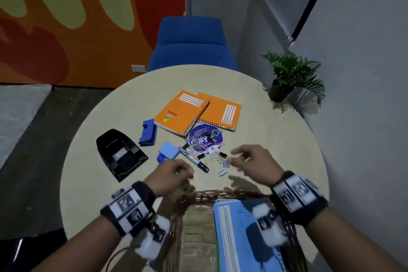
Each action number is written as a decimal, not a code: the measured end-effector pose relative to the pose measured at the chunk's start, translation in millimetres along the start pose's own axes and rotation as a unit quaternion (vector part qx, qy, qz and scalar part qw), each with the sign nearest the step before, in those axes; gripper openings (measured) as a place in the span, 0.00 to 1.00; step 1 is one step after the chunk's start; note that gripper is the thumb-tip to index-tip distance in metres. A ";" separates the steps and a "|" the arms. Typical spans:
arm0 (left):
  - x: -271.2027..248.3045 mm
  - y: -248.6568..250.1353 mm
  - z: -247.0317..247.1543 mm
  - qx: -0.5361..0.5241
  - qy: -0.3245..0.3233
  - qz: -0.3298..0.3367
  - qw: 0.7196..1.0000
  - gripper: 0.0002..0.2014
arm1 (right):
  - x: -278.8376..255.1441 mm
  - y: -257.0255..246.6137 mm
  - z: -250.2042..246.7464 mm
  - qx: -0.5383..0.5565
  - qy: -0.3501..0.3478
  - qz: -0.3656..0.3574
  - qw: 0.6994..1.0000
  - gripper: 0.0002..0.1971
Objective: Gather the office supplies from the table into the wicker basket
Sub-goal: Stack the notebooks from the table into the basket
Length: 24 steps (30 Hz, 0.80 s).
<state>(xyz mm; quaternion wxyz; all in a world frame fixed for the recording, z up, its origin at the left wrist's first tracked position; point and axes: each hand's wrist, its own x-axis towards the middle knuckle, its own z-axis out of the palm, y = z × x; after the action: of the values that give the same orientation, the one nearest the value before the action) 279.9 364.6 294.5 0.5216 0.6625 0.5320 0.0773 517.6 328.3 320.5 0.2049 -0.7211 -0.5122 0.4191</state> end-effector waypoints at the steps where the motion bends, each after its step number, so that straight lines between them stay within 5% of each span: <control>1: 18.3 -2.2 -18.1 -0.033 0.025 -0.011 0.999 0.09 | 27.0 -9.7 5.4 0.017 0.004 0.011 1.000 0.12; 7: 146.7 -0.4 -102.9 -0.256 0.160 -0.099 0.948 0.10 | 152.3 -61.6 66.9 0.006 -0.032 0.086 0.996 0.12; 14: 238.6 -17.1 -116.2 -0.012 0.172 -0.168 0.971 0.20 | 218.0 -71.1 105.9 0.030 0.009 0.183 0.983 0.20; 19: 246.4 -16.9 -104.0 -0.004 0.162 -0.201 0.966 0.15 | 235.5 -62.9 110.4 0.130 0.021 0.187 0.974 0.08; 24: 234.6 -12.5 -102.8 0.001 0.165 -0.215 0.963 0.27 | 224.8 -80.4 99.7 0.206 0.028 0.151 0.966 0.09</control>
<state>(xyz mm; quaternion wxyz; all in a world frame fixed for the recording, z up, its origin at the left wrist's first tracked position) 303.5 610.1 224.3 0.4306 0.5113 0.7404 0.0710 418.6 551.1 233.9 0.2974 -0.7440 -0.2938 0.5211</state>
